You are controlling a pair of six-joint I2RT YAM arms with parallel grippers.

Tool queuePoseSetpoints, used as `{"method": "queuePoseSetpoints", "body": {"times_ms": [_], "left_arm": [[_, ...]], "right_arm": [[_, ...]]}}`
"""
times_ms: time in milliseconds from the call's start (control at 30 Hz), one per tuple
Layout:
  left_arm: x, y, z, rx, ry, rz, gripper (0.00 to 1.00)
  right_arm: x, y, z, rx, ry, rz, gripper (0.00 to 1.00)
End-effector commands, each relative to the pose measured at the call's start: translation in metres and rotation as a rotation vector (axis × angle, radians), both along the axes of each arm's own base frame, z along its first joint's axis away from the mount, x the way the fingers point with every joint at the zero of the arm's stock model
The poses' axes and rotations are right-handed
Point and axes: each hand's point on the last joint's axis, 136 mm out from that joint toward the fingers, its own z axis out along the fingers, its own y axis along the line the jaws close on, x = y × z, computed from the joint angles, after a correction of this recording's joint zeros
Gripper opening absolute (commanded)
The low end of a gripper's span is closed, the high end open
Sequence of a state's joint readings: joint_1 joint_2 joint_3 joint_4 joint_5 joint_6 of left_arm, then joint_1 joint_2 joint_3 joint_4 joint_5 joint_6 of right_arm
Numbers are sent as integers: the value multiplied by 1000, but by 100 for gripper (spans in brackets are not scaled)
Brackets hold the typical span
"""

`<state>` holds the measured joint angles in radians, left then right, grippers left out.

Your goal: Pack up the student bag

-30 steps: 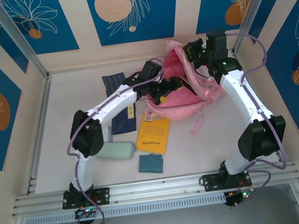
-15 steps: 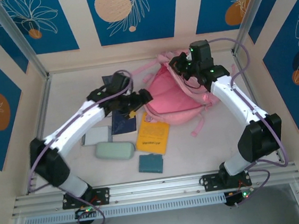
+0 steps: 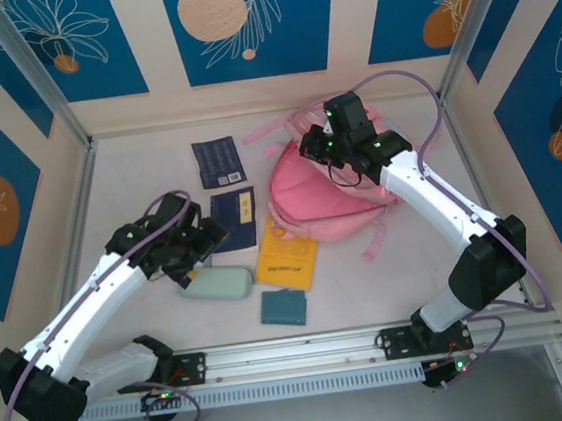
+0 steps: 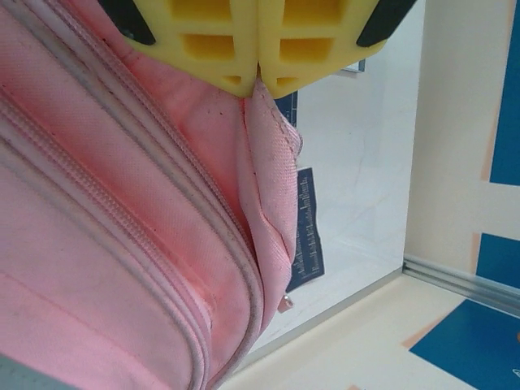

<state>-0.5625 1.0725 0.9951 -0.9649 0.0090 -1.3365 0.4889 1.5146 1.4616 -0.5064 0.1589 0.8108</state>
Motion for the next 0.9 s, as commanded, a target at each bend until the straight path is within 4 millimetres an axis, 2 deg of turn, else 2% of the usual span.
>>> {"method": "queuePoseSetpoints", "body": {"times_ms": [0, 100, 267, 367, 567, 733, 867], "left_arm": [[-27, 25, -24, 22, 113, 161, 100], [-28, 26, -25, 0, 89, 177, 100], [-19, 16, -16, 2, 63, 84, 100], [-17, 13, -19, 32, 94, 20, 100], [-12, 8, -24, -7, 109, -36, 100], [-16, 12, -22, -22, 109, -80, 100], [-19, 18, -20, 11, 97, -143, 100]], "right_arm": [[-12, 4, 46, 2, -118, 19, 0], [-15, 13, 47, -26, -127, 74, 0], [-31, 38, 32, -165, -103, 366, 0], [-41, 38, 4, -311, -27, 495, 0], [-59, 38, -59, -528, 98, 583, 0], [-81, 60, -102, -485, 176, 639, 3], [-95, 79, -123, -417, 212, 667, 1]]}}
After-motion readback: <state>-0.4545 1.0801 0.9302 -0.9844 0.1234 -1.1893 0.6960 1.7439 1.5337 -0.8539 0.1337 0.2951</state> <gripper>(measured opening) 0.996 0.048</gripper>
